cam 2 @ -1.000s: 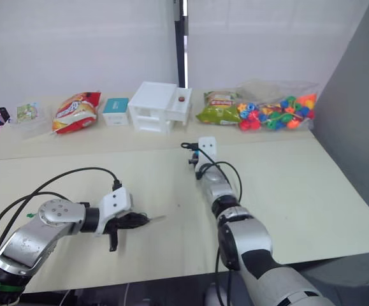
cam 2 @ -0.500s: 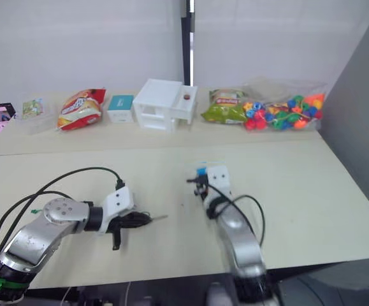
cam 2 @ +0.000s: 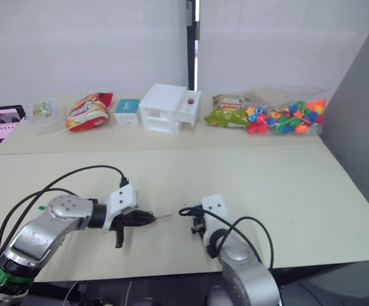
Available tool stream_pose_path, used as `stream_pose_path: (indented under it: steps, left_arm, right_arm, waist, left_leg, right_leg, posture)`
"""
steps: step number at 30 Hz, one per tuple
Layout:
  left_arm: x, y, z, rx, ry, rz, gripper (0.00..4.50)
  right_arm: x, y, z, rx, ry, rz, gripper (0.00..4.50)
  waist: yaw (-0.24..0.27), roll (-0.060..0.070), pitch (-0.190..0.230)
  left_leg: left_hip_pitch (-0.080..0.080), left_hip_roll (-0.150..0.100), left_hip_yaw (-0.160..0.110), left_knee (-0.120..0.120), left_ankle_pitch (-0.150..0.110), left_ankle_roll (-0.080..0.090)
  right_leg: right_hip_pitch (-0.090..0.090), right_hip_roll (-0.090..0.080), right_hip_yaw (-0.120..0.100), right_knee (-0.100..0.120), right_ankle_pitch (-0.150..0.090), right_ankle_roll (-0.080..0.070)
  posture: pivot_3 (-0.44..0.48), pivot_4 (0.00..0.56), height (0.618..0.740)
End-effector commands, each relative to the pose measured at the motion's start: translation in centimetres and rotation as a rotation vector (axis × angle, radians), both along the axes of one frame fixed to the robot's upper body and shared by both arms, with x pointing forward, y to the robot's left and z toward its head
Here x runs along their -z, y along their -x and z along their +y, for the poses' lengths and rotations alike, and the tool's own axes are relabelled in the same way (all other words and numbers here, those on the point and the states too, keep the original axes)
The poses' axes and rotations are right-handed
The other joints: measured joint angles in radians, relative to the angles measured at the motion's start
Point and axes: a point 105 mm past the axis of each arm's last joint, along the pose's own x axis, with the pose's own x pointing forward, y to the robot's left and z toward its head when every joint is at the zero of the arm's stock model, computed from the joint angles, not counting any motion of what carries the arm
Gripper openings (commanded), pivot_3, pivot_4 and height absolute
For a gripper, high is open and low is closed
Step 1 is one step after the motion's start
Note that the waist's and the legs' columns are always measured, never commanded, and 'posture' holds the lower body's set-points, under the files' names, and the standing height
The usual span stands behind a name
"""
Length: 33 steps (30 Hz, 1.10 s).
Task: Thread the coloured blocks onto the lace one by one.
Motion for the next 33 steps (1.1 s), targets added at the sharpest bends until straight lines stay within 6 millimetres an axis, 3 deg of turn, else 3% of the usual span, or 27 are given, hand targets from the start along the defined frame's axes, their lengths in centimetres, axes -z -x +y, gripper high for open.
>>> stream_pose_path:
  steps: [1, 3, 5, 9, 15, 18, 22, 26, 31, 33]
  left_arm:
    - [-0.7, 0.0, 0.1, 0.016, 0.0, -0.026, 0.0]
    - [-0.7, 0.0, 0.1, 0.016, 0.0, -0.024, 0.0]
    - [-0.7, 0.0, 0.2, 0.016, 0.0, -0.023, 0.0]
    - [-0.6, -0.2, 0.3, 0.014, -0.002, -0.022, 0.0]
    - [-0.7, -0.4, -0.4, 0.024, 0.011, -0.022, 0.0]
    - [-0.6, -0.4, -1.0, 0.036, 0.019, -0.022, 0.0]
    - [-0.5, -0.3, -1.3, 0.041, 0.022, -0.023, 0.0]
    - [-0.3, 0.1, -1.6, 0.037, 0.028, -0.028, 0.0]
    - [-0.4, 0.3, -2.1, 0.041, 0.033, -0.036, 0.0]
    - [-0.8, 0.4, -2.4, 0.056, 0.046, -0.036, 0.0]
  right_arm:
    - [-0.9, -0.3, -0.5, 0.005, -0.019, -0.039, 3.21]
    - [-2.1, -0.3, -0.5, -0.018, -0.028, -0.085, 3.98]
    - [-3.1, -0.3, -0.4, -0.043, -0.034, -0.123, 4.47]
    - [-5.8, 0.2, 0.1, -0.151, -0.038, -0.201, 4.47]
    - [-9.2, 1.4, 0.3, -0.476, -0.063, -0.258, 4.47]
    - [-8.8, 1.1, -0.5, -0.598, -0.075, -0.199, 4.47]
    - [-8.0, -1.1, -1.6, -0.612, -0.014, -0.18, 4.47]
    - [-8.7, -3.3, -2.3, -0.641, -0.018, -0.22, 4.47]
    - [-9.0, -3.0, -3.1, -0.799, 0.057, -0.198, 4.47]
    - [-9.0, -2.3, -3.0, -0.95, 0.12, -0.169, 4.47]
  waist:
    - [0.001, 0.0, 0.0]
    - [0.003, 0.0, 0.0]
    - [0.006, 0.0, 0.0]
    - [0.006, 0.0, 0.0]
    - [0.01, 0.0, 0.0]
    - [0.016, 0.0, 0.0]
    - [0.021, -0.001, 0.001]
    - [0.017, -0.001, 0.001]
    - [0.021, 0.001, 0.001]
    - [0.024, 0.001, 0.001]
  left_leg:
    - [0.0, 0.0, 0.0, 0.0, 0.0, 0.0]
    - [0.0, 0.0, 0.0, 0.0, 0.0, 0.0]
    - [-0.001, -0.001, 0.0, 0.0, 0.0, 0.0]
    - [-0.001, 0.0, 0.0, 0.0, 0.0, 0.0]
    - [-0.001, -0.001, 0.0, 0.0, 0.0, 0.0]
    - [-0.001, -0.001, 0.0, 0.0, -0.001, 0.001]
    - [-0.002, 0.0, 0.001, 0.0, -0.001, 0.001]
    - [-0.003, -0.001, 0.0, 0.0, -0.001, 0.001]
    - [-0.009, -0.004, -0.013, 0.003, 0.001, -0.001]
    - [-0.011, -0.003, -0.012, 0.003, 0.001, -0.001]
  right_leg:
    - [0.0, 0.0, 0.0, 0.0, 0.0, 0.0]
    - [0.0, -0.001, 0.0, 0.0, 0.0, 0.0]
    - [0.0, -0.001, 0.0, -0.001, 0.0, 0.0]
    - [0.0, -0.001, 0.0, -0.001, 0.0, 0.0]
    - [0.0, -0.001, 0.0, -0.002, 0.0, 0.0]
    - [0.002, -0.001, 0.0, -0.004, 0.0, 0.0]
    - [0.002, -0.001, 0.0, -0.008, 0.0, 0.0]
    - [0.002, -0.001, -0.001, -0.007, 0.0, 0.0]
    - [0.002, -0.004, -0.013, -0.008, 0.0, 0.001]
    - [0.001, -0.004, -0.012, -0.008, 0.0, 0.001]
  posture:
    - [0.0, 0.15, 0.74]
    - [0.0, 0.15, 0.74]
    - [0.0, 0.15, 0.74]
    - [0.0, 0.15, 0.74]
    - [0.0, 0.15, 0.74]
    - [0.0, 0.15, 0.74]
    - [0.0, 0.15, 0.74]
    - [0.0, 0.15, 0.74]
    - [0.0, 0.15, 0.74]
    - [0.0, 0.15, 0.74]
